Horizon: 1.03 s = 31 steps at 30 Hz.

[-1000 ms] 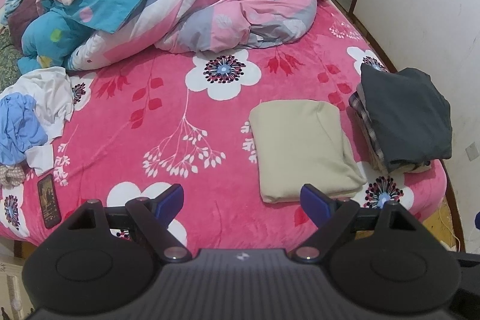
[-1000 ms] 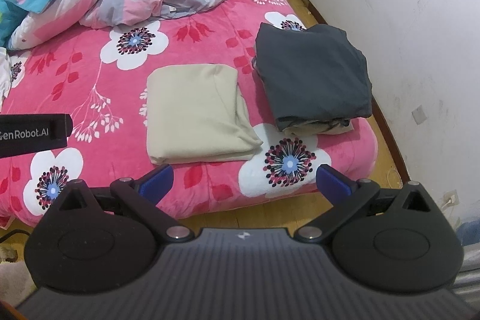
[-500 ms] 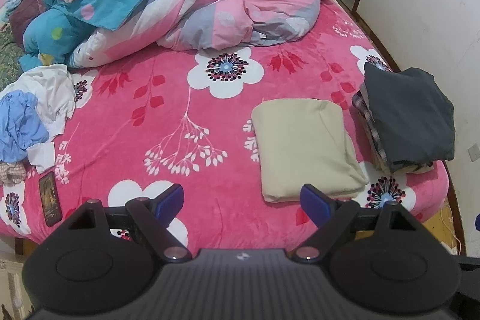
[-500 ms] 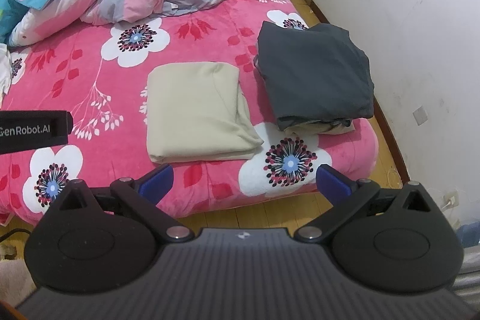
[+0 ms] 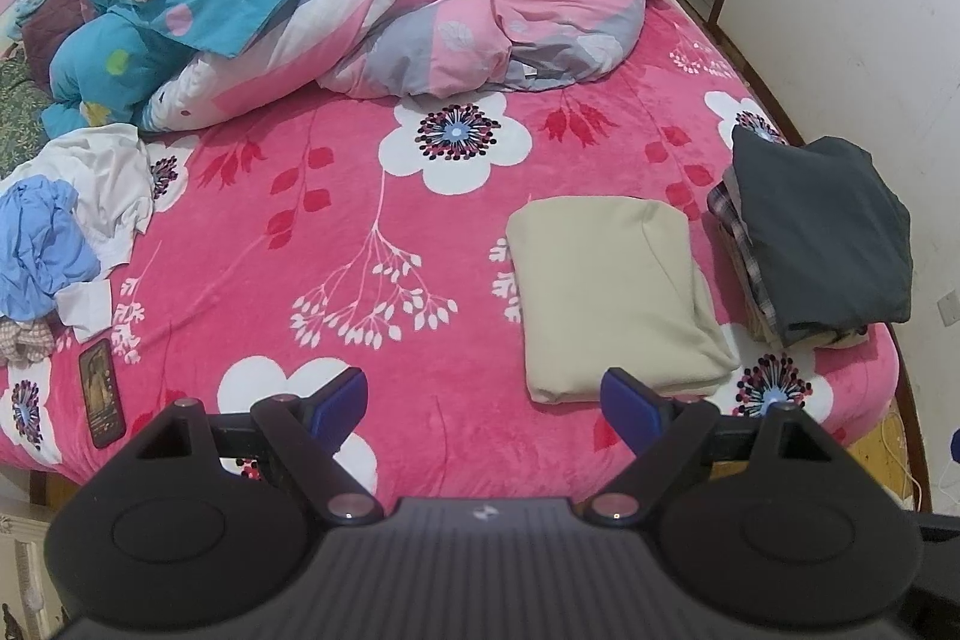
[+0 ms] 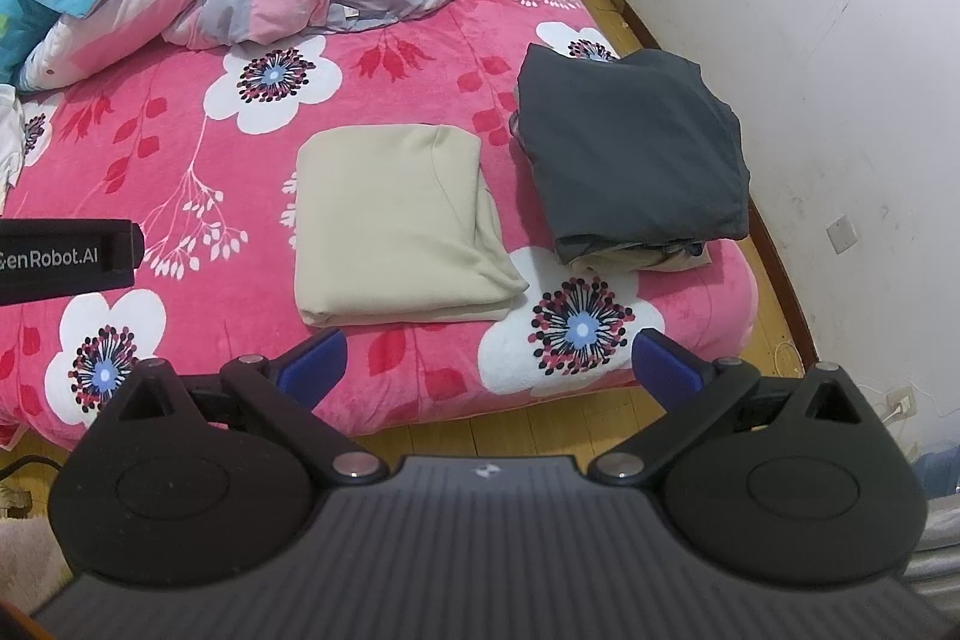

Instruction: Fold clothes

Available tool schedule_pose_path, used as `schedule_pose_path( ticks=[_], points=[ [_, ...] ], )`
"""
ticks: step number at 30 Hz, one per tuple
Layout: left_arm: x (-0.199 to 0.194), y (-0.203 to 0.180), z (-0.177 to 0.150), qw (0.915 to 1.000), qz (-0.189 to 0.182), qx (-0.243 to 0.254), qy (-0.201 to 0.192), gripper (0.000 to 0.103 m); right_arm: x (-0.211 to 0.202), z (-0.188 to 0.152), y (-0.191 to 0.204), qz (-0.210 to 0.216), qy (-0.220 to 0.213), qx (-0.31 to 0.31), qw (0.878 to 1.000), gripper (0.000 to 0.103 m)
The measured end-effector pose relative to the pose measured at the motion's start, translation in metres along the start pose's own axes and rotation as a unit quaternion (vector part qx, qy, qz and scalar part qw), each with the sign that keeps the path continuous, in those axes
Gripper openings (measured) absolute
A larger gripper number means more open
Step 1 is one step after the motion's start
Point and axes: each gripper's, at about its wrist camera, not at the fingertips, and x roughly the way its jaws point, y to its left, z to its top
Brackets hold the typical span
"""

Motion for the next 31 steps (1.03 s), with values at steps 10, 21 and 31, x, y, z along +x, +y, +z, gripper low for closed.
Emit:
schedule_pose_path(
  ticks=[10,21,31],
  points=[
    [-0.001,-0.0004,-0.0029,1.0,0.002,-0.002,0.001,0.086,0.0009,-0.0009,-0.0029,0.002,0.0,0.0,1.0,0.102],
    [-0.0004,-0.0016,-0.0034,1.0,0.004,-0.002,0.002,0.086,0.0029,-0.0011,-0.0038,0.004,0.0,0.0,1.0,0.102],
    [0.0008,-0.0024,-0.0015,1.0,0.006,0.0,0.002,0.086,0.0046,-0.0001,-0.0047,0.006,0.0,0.001,1.0,0.102]
  ],
)
